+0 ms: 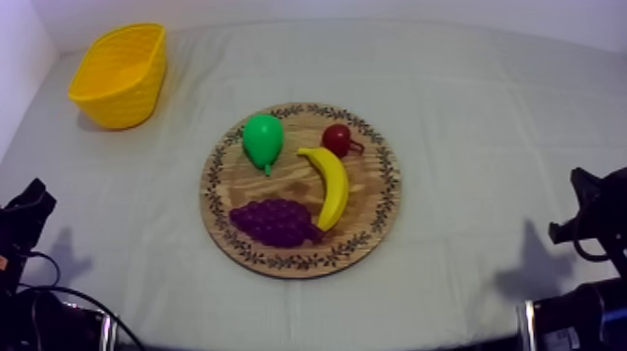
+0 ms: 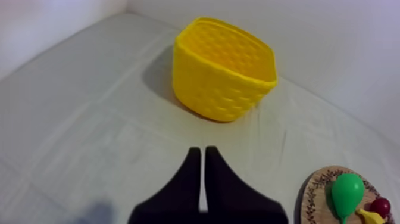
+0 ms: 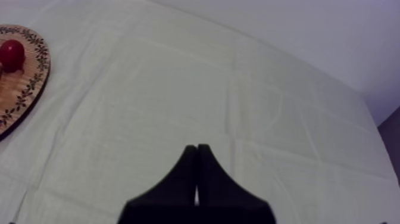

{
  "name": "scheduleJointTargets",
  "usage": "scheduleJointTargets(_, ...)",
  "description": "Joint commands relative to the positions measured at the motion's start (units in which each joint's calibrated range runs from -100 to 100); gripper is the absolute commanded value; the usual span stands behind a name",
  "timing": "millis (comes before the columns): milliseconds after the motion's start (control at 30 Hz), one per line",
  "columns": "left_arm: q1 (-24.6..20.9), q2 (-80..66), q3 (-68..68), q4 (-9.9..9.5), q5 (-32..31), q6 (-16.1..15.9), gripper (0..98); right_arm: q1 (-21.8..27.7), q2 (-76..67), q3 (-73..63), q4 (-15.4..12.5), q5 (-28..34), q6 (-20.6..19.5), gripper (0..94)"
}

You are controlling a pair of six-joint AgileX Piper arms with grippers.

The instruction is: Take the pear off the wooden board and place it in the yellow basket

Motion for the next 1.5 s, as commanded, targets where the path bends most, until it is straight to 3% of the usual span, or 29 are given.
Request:
scheduleJointTargets(0,0.01,-0.01,0.03,-0.01,0.03,0.0,0.0,0.0,0.0,-0.02,-0.02,0.01,0.0,0.4)
scheduleJointTargets(700,0.4,-0.01,0.03,-0.01,0.03,-0.32,0.0,0.0,0.0,-0.02,-0.02,0.01,0.03,0.4)
scheduleJointTargets(1067,8.74,-0.09,0.03,-0.01,0.03,-5.54,0.0,0.0,0.0,-0.02,-0.02,0.01,0.0,0.4)
scheduleJointTargets(1267,13.77,-0.17,0.03,-0.01,0.03,-6.35,0.0,0.0,0.0,-0.02,-0.02,0.01,0.0,0.4)
scheduleJointTargets(1467,17.23,0.01,-0.13,-0.01,-0.3,-4.9,0.0,0.0,0.0,-0.02,-0.02,0.01,0.0,0.4)
